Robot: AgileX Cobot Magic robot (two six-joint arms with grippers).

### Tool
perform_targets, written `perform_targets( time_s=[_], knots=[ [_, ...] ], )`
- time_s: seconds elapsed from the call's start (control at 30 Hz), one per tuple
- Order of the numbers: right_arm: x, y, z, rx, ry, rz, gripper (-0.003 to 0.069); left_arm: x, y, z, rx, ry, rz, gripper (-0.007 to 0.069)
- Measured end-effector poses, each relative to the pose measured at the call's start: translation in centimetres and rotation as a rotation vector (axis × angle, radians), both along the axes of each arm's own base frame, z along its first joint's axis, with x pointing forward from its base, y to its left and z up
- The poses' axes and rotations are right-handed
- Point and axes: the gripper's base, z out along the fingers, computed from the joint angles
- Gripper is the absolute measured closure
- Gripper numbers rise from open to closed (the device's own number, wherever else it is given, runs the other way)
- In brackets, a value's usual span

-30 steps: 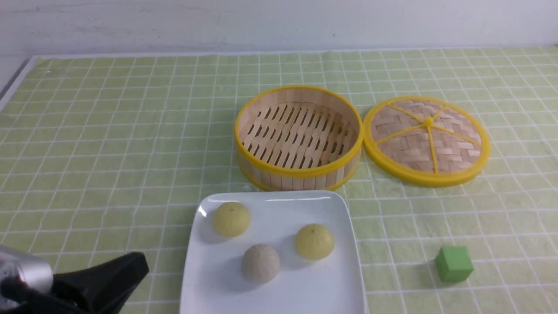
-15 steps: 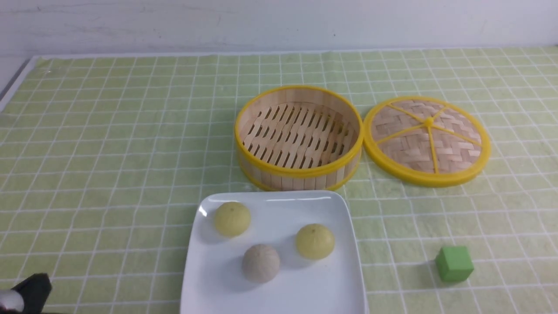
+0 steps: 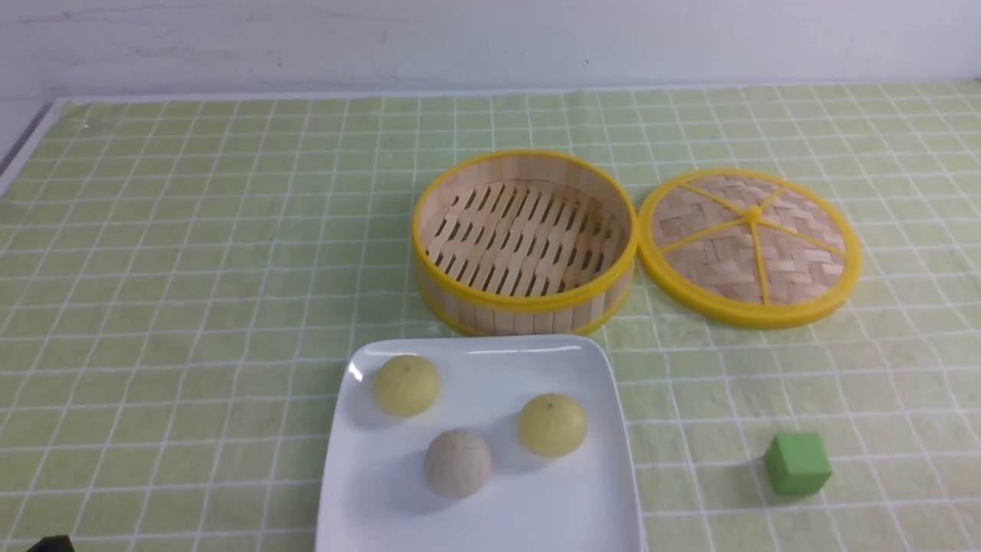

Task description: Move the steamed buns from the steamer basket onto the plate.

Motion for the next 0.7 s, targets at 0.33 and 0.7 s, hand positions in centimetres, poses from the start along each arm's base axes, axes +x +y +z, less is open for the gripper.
perform_targets(
  time_s=[0.33, 0.7],
  knots=[
    [0.00, 0.00, 0.00, 0.000, 0.000, 0.000, 0.0525, 0.00, 0.00, 0.00, 0.000, 0.000, 0.000, 0.0577],
    [0.00, 0.00, 0.00, 0.000, 0.000, 0.000, 0.0511, 0.00, 0.00, -0.01, 0.000, 0.001, 0.000, 0.0570]
  ],
)
